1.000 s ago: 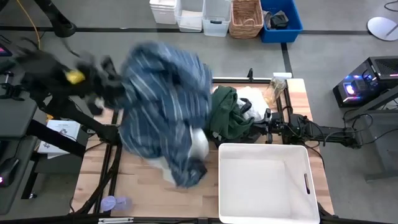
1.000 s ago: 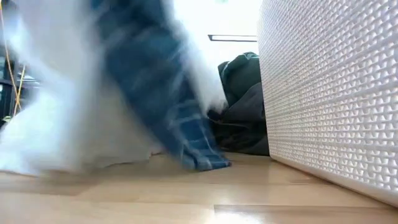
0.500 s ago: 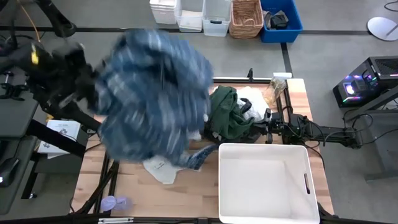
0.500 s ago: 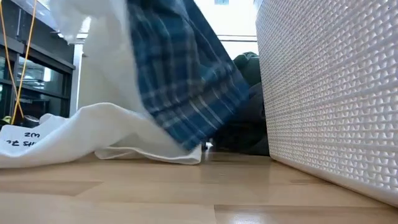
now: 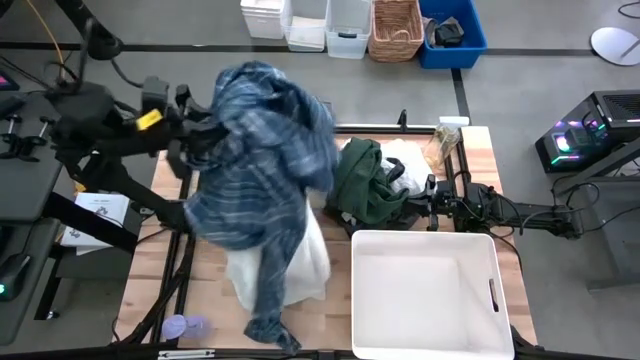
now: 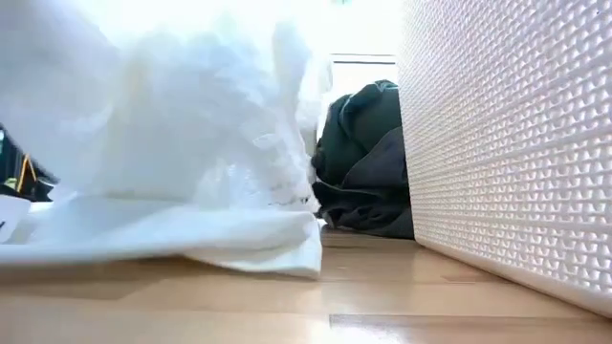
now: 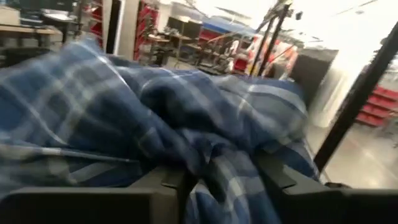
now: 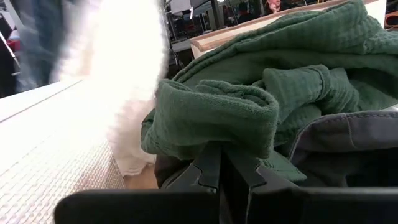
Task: Sort clothes
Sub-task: Put the dark blue long sleeve polo into the laundry organizer
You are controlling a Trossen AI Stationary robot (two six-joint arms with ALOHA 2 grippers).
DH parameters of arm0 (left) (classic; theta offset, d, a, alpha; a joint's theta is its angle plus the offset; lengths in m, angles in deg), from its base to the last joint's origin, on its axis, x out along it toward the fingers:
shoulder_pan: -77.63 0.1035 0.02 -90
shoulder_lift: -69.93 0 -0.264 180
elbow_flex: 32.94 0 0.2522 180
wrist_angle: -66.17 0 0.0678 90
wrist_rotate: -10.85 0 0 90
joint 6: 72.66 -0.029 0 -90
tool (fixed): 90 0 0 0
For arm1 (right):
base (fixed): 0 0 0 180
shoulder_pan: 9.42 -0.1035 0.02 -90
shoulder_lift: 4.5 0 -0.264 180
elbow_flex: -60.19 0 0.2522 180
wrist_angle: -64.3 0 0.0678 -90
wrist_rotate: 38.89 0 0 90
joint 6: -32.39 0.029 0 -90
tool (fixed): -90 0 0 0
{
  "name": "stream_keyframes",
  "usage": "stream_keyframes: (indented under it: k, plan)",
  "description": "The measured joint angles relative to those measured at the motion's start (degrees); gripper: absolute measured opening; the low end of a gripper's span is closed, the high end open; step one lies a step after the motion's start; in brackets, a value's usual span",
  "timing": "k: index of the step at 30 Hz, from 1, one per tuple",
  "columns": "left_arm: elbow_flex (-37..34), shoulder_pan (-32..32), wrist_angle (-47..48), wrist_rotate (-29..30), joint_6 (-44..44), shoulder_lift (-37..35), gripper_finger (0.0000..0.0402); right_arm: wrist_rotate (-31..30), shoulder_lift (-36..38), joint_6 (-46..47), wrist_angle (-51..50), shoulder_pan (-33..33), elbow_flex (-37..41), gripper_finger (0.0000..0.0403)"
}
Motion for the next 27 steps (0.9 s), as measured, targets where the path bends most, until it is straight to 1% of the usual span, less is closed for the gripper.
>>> stream_keyframes:
  k: [2,7,10,12,14,18,20,23,25,27]
  plan:
    - [0.0,0.7,0.3,-1.3,0.2,0.7,0.0127,0.0,0.0,0.0,0.0,0.0,0.0,0.0001]
    - [0.0,0.6,-0.6,-7.4,1.0,2.9,0.0166,0.0,0.0,0.0,0.0,0.0,0.0,0.0001]
    - [0.0,0.6,1.2,-7.7,-1.0,4.5,0.0182,0.0,0.0,0.0,0.0,0.0,0.0,0.0001]
    - [0.0,1.2,5.5,-5.4,-2.0,5.2,0.0189,0.0,0.0,0.0,0.0,0.0,0.0,0.0001]
    - [0.0,2.0,11.8,-4.1,-0.5,6.1,0.0194,0.0,0.0,0.0,0.0,0.0,0.0,0.0001]
    - [-0.1,1.9,25.5,-5.3,1.7,9.8,0.0197,0.0,0.0,0.0,0.0,0.0,0.0,0.0001]
    - [-0.1,1.2,32.3,-5.4,0.0,12.0,0.0197,0.0,0.0,0.0,0.0,0.0,0.0,0.0001]
    - [-0.1,0.5,42.3,-3.3,-3.0,15.8,0.0197,0.0,0.0,0.0,0.0,0.0,0.0,0.0001]
    - [-2.1,-0.1,41.5,-2.9,-6.2,18.0,0.0197,0.0,0.0,0.0,0.0,0.0,0.0,0.0001]
    - [-5.2,-1.5,40.6,-4.0,-10.4,19.2,0.0197,0.0,0.0,0.0,0.0,0.0,0.0,0.0001]
